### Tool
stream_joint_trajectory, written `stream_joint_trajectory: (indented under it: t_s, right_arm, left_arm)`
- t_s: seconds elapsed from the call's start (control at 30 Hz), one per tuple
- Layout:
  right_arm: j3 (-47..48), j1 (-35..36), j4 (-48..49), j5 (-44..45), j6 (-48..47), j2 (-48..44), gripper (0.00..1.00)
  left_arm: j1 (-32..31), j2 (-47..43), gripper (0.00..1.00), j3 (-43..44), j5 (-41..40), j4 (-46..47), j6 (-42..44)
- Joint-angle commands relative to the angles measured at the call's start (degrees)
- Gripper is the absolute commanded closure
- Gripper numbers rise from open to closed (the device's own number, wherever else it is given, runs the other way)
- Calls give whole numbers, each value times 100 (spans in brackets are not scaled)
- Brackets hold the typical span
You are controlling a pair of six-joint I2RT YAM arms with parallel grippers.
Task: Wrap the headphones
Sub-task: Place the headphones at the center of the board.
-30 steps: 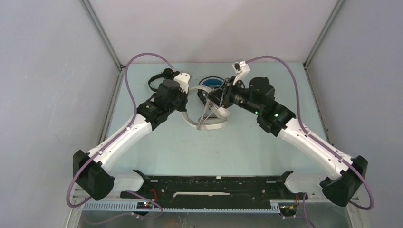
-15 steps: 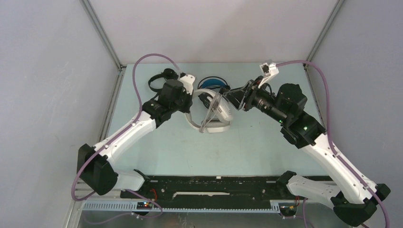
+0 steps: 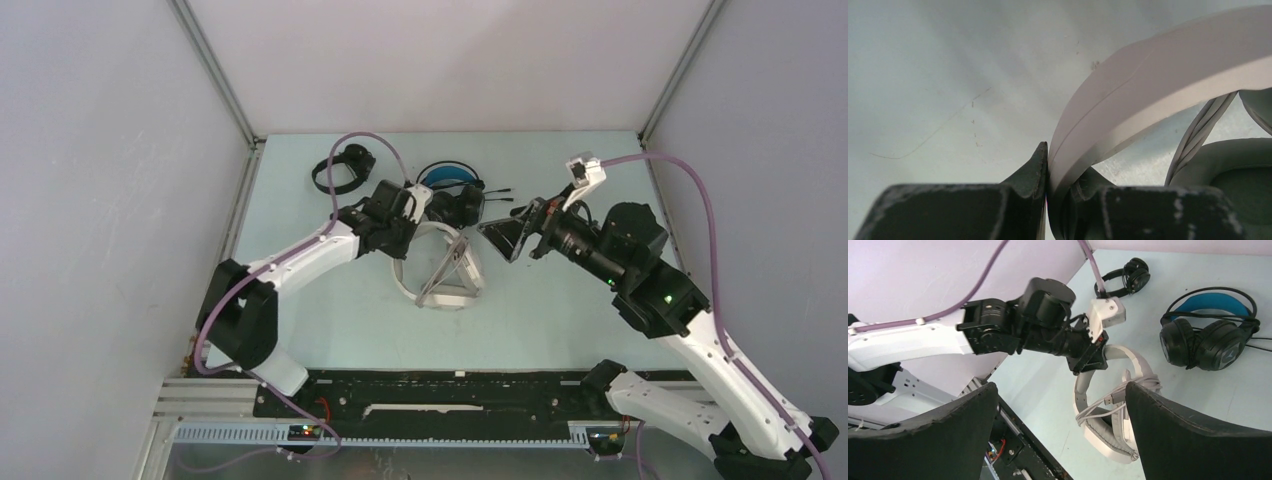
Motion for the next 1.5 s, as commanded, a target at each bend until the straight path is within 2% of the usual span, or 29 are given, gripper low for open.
stream_joint_trajectory:
  t_s: [0.0, 0.47, 0.6, 0.73, 1.17, 1.47]
  right_arm:
    - [-58, 22, -63, 275, -75, -266, 0]
    - [-1032, 18, 131, 368, 35, -188, 1]
    - [-1319, 9, 273, 425, 68, -56, 1]
    - [-1375, 0, 319, 386, 87, 31, 1]
    - [-1409, -32, 368, 391, 115, -27, 1]
    - [-1408, -52, 360, 399, 131, -115, 1]
  left_arm:
    - [-8, 234, 97, 418, 410, 118, 15]
    - [-8, 1195, 89, 958, 314, -255, 196]
    - [-7, 1260, 80, 1019, 202, -317, 287]
    - [-3, 1321, 75, 1066, 154, -352, 335]
    - [1, 1465, 70, 1173, 103, -440, 412]
    - [1, 1279, 56, 1124, 104, -538, 404]
